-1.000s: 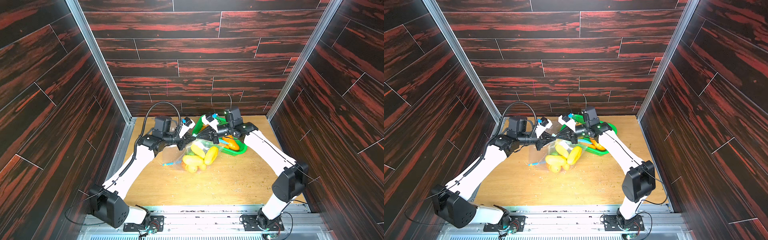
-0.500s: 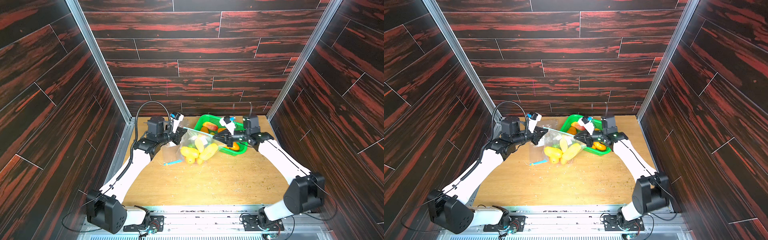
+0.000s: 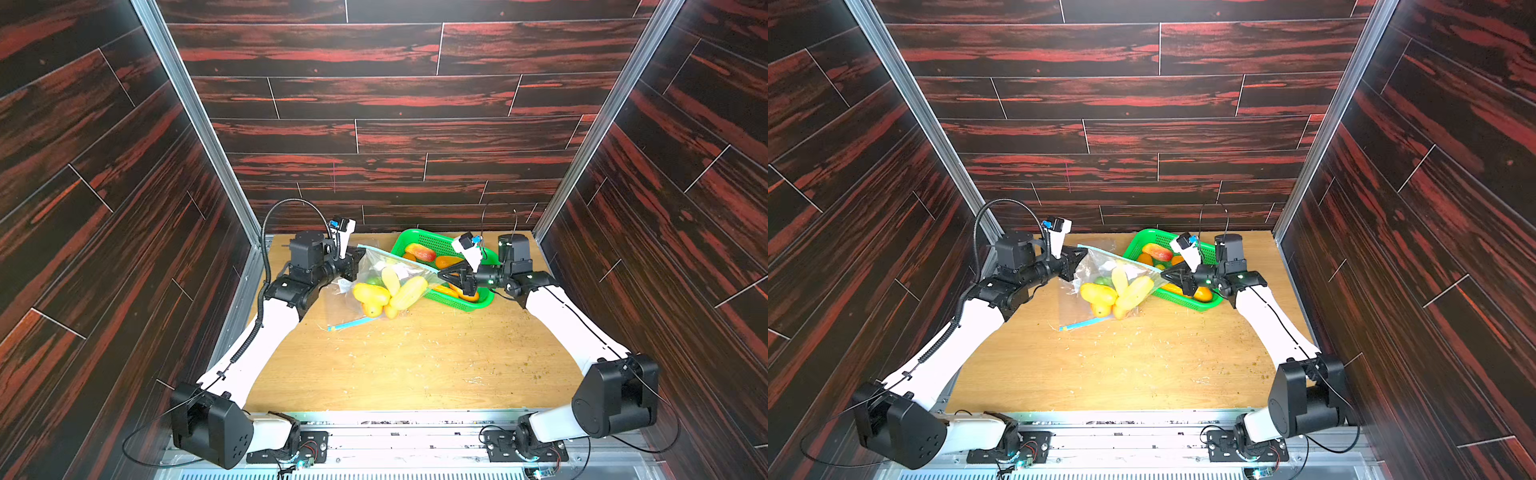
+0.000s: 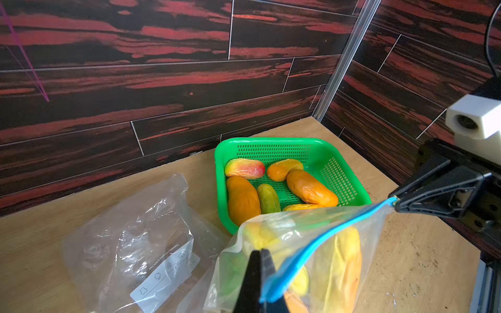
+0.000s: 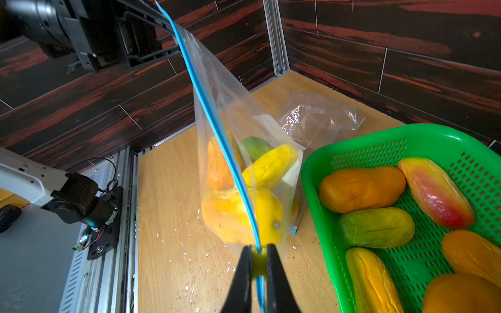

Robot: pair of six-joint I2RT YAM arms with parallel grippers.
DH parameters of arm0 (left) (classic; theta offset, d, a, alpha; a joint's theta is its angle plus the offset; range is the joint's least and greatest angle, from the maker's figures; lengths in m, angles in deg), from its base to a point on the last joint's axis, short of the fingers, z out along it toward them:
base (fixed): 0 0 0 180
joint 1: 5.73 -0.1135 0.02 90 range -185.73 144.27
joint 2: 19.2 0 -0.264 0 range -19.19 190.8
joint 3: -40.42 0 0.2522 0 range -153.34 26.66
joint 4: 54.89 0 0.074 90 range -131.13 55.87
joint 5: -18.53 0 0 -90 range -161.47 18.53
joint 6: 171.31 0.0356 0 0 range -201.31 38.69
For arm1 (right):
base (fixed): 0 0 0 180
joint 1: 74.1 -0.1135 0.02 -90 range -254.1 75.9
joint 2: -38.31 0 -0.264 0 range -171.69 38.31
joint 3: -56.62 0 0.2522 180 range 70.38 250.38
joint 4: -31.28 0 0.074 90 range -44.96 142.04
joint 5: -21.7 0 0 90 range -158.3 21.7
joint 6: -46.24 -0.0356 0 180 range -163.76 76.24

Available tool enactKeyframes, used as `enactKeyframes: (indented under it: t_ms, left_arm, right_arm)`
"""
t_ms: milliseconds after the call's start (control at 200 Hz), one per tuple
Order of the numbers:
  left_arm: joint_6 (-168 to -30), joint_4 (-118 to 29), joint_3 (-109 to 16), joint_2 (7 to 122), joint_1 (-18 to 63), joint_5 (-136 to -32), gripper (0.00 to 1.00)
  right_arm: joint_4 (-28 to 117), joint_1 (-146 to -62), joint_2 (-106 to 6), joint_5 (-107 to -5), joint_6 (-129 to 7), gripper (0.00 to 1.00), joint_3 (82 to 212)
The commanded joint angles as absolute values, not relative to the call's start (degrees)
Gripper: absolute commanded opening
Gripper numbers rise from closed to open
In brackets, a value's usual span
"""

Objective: Place the mango in a zip-top bag and seal the zipper
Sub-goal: Zip the zipper on the zipper food storage bag, then place the zipper food storage bag at the center of the board.

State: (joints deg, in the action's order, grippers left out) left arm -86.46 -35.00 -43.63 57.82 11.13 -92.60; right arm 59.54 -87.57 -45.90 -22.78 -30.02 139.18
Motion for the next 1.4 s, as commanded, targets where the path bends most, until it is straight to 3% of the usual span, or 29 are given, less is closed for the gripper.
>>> enactKeyframes:
  t_ms: [0, 90, 145, 256, 336, 496, 641, 832, 967, 1172, 1393]
  left_arm:
    - [-88.5, -40.36, -44.05, 56.26, 9.74, -90.77, 0.0]
    - [-90.32, -41.99, -44.62, 57.48, 9.74, -92.95, 0.0]
    - [-91.63, -42.74, -45.49, 58.07, 9.74, -93.12, 0.0]
    - [-93.53, -42.19, -47.79, 58.35, 9.72, -89.7, 0.0]
    - [-93.71, -40.59, -49.75, 57.93, 9.68, -80.6, 0.0]
    - [-96.78, -37.18, -54.21, 58.93, 5.03, -64.56, 0.0]
    - [-102.91, -37.45, -54.7, 60.36, -2.17, -55.33, 0.0]
    - [-112.98, -40.33, -49.8, 64.35, -9.32, -52.97, 0.0]
    - [-116.7, -37.3, -49.72, 69.09, -9.78, -53.34, 0.0]
    - [-120.31, -38.06, -49.5, 73.31, -9.77, -58.13, 0.0]
    - [-120.21, -39.68, -54.98, 73.39, -9.62, -66.06, 0.0]
  right_arm:
    - [58.91, -86.4, -45.17, -19.75, -31.45, 0.0, 137.71]
    - [57.33, -86.85, -46.45, -16.29, -33.15, 0.0, 138.54]
    - [55.67, -87.74, -46.39, -16.27, -34.23, 0.05, 138.91]
    - [49.54, -89.2, -44.75, -17.93, -38.19, 0.35, 138.2]
    - [44.4, -89.3, -42.69, -20.21, -40.72, 0.58, 135.67]
    - [38.34, -90.26, -40.05, -25.49, -43.29, 0.79, 130.27]
    - [37.31, -95.88, -39.74, -32.11, -41.36, 0.84, 127.29]
    - [33.53, -107.03, -42.1, -46.38, -33.76, 0.91, 124.28]
    - [28.85, -110.98, -45.95, -46.35, -28.94, 0.91, 123.04]
    - [7.8, -116.4, -51.35, -46.02, -15.67, 0.91, 113.48]
    - [5.58, -116.99, -56.0, -46.89, -15.61, 0.91, 115.1]
